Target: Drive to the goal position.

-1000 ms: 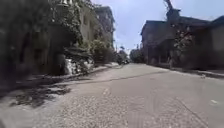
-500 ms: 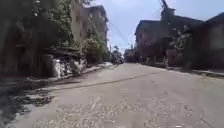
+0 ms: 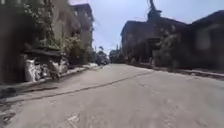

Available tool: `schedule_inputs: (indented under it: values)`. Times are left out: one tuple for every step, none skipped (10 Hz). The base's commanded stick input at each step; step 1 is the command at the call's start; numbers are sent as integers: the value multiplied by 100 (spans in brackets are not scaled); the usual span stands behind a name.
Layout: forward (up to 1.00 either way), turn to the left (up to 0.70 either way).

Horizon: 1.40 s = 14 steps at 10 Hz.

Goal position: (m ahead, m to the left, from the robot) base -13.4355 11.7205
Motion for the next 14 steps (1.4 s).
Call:
schedule_inputs:
  values:
    - [92, -14]
    - [92, -14]
    - [92, -14]
    - [92, -14]
    - [91, -14]
    - [90, -14]
    - [89, -13]
    - [88, -13]
    - [89, -13]
    - [88, -13]
    - [88, -13]
    - [87, -13]
    - [85, -13]
    - [84, -13]
